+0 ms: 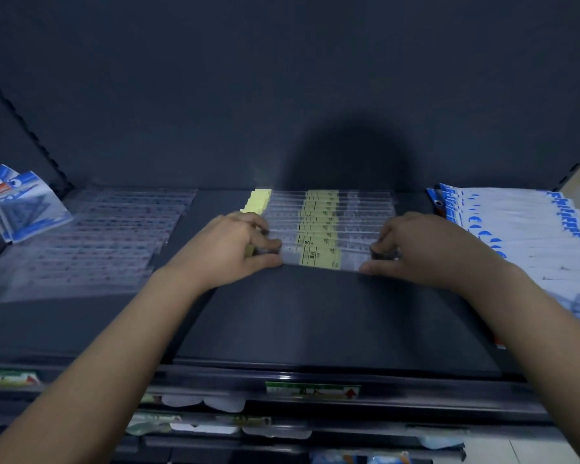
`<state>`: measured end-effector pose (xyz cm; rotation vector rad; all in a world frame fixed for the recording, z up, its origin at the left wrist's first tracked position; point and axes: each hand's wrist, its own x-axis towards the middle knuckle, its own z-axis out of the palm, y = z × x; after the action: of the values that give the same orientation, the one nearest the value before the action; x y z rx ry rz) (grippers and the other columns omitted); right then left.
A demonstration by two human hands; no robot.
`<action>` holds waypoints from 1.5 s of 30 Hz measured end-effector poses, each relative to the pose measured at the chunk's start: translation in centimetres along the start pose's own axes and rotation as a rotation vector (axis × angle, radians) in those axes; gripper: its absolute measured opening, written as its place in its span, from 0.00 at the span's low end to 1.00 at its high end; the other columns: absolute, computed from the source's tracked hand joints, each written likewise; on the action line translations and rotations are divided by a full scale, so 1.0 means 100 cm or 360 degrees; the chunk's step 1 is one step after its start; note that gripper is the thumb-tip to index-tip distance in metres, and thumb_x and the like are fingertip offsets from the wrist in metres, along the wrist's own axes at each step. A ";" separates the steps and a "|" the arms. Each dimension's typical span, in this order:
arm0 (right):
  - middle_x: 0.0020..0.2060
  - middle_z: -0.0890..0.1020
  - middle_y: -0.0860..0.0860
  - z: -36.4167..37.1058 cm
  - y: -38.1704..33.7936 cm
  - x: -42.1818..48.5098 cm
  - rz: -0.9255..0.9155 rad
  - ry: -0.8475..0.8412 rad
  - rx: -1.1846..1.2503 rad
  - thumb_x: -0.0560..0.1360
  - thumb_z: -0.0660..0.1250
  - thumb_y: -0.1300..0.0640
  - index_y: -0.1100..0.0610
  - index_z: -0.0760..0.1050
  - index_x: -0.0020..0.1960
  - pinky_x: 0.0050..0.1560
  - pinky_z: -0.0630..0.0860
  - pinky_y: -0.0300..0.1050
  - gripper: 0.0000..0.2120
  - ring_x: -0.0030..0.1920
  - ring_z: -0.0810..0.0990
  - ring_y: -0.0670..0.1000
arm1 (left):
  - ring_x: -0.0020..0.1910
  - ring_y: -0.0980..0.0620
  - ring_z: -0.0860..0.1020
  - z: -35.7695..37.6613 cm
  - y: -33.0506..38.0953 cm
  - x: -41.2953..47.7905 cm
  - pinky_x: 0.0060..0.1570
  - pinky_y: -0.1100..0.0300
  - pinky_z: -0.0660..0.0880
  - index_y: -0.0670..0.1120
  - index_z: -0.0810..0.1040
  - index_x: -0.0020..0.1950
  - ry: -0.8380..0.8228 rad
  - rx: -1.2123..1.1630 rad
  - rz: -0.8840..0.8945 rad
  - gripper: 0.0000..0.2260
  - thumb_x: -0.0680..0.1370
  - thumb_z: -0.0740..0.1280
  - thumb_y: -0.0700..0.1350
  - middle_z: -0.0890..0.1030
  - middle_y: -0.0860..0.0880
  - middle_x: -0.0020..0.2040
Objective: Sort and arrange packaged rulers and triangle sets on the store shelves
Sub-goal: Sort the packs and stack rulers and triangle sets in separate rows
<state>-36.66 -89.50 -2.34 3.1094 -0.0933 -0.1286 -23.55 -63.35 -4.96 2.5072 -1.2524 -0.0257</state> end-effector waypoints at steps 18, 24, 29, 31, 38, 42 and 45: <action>0.62 0.75 0.51 0.001 -0.062 0.022 -0.0138 0.0243 0.0024 0.71 0.51 0.31 0.52 0.69 0.67 0.61 0.70 0.49 0.34 0.61 0.74 0.54 | 0.63 0.50 0.72 -0.021 0.001 -0.028 0.59 0.56 0.64 0.51 0.71 0.68 0.0024 0.0533 -0.0179 0.27 0.76 0.58 0.66 0.74 0.54 0.65; 0.61 0.75 0.50 -0.024 -0.159 0.052 -0.0346 0.0347 0.0085 0.72 0.53 0.32 0.51 0.70 0.66 0.60 0.71 0.49 0.32 0.61 0.73 0.54 | 0.63 0.48 0.72 -0.076 -0.047 -0.089 0.61 0.53 0.64 0.51 0.71 0.68 0.0050 0.0757 -0.0425 0.32 0.74 0.51 0.69 0.74 0.52 0.66; 0.62 0.75 0.49 -0.039 -0.281 0.078 -0.0524 0.0445 0.0215 0.73 0.53 0.33 0.51 0.70 0.67 0.59 0.70 0.49 0.30 0.60 0.73 0.53 | 0.63 0.47 0.72 -0.121 -0.118 -0.169 0.61 0.54 0.65 0.51 0.71 0.68 0.0057 0.0877 -0.0643 0.34 0.73 0.47 0.70 0.74 0.51 0.65; 0.60 0.76 0.50 -0.041 -0.336 0.090 -0.0555 0.0485 0.0284 0.73 0.57 0.35 0.51 0.72 0.64 0.59 0.71 0.49 0.28 0.60 0.73 0.53 | 0.63 0.47 0.71 -0.137 -0.152 -0.209 0.61 0.54 0.64 0.51 0.71 0.67 0.0051 0.0883 -0.0716 0.32 0.74 0.49 0.70 0.74 0.51 0.64; 0.62 0.76 0.48 -0.034 -0.509 0.138 -0.0592 0.0505 0.0481 0.73 0.59 0.35 0.51 0.71 0.66 0.57 0.73 0.48 0.27 0.62 0.73 0.52 | 0.69 0.50 0.67 -0.181 -0.279 -0.343 0.67 0.53 0.61 0.51 0.66 0.72 0.0011 0.0781 -0.0951 0.37 0.72 0.44 0.72 0.69 0.53 0.71; 0.65 0.73 0.48 -0.030 -0.558 0.167 -0.0538 0.0400 0.0439 0.74 0.59 0.35 0.50 0.69 0.68 0.58 0.70 0.46 0.28 0.64 0.71 0.51 | 0.70 0.50 0.66 -0.196 -0.333 -0.373 0.68 0.53 0.62 0.51 0.66 0.72 -0.0041 0.0708 -0.0970 0.35 0.73 0.47 0.71 0.68 0.52 0.72; 0.66 0.72 0.49 -0.028 -0.570 0.187 -0.0465 0.0314 0.0364 0.75 0.58 0.36 0.51 0.67 0.70 0.59 0.71 0.47 0.29 0.65 0.71 0.52 | 0.69 0.51 0.66 -0.200 -0.362 -0.368 0.67 0.54 0.61 0.51 0.67 0.72 -0.0030 0.0651 -0.0911 0.35 0.73 0.48 0.71 0.69 0.52 0.71</action>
<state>-14.45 -33.70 -2.86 3.3198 0.3773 0.1982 -14.77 -8.81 -2.06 3.1443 -0.5416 0.0781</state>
